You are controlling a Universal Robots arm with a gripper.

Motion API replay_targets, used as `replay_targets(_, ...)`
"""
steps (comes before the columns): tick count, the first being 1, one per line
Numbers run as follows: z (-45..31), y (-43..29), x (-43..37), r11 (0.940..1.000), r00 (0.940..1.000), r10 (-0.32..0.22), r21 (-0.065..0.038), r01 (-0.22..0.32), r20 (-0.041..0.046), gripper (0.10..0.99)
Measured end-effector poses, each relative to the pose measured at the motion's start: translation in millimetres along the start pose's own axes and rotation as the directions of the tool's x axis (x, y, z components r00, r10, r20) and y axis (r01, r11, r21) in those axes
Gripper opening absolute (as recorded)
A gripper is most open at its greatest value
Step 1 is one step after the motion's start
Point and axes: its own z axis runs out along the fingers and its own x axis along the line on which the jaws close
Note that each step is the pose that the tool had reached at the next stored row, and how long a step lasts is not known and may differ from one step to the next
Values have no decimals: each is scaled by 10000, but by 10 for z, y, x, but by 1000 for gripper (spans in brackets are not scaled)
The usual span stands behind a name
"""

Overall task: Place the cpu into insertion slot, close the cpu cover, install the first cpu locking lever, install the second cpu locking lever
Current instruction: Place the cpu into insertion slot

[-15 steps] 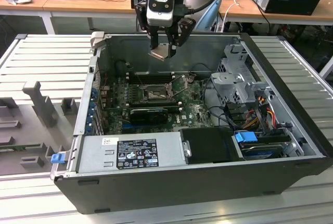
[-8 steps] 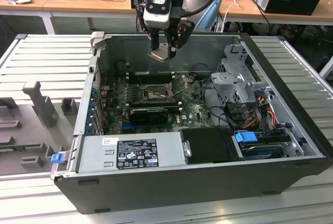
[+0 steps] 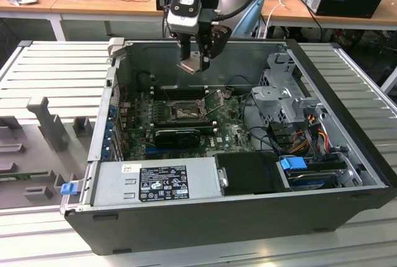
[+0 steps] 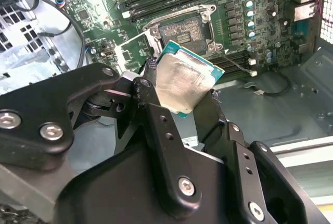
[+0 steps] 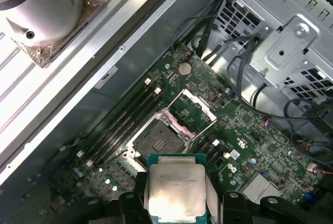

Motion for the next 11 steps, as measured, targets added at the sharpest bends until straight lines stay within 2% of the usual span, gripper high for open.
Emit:
replay_targets(3,1,0,0,9993,9993,385,-7,-385,34,525)
replay_targets(11,4,4,4,9954,9954,954,-18,-954,88,525)
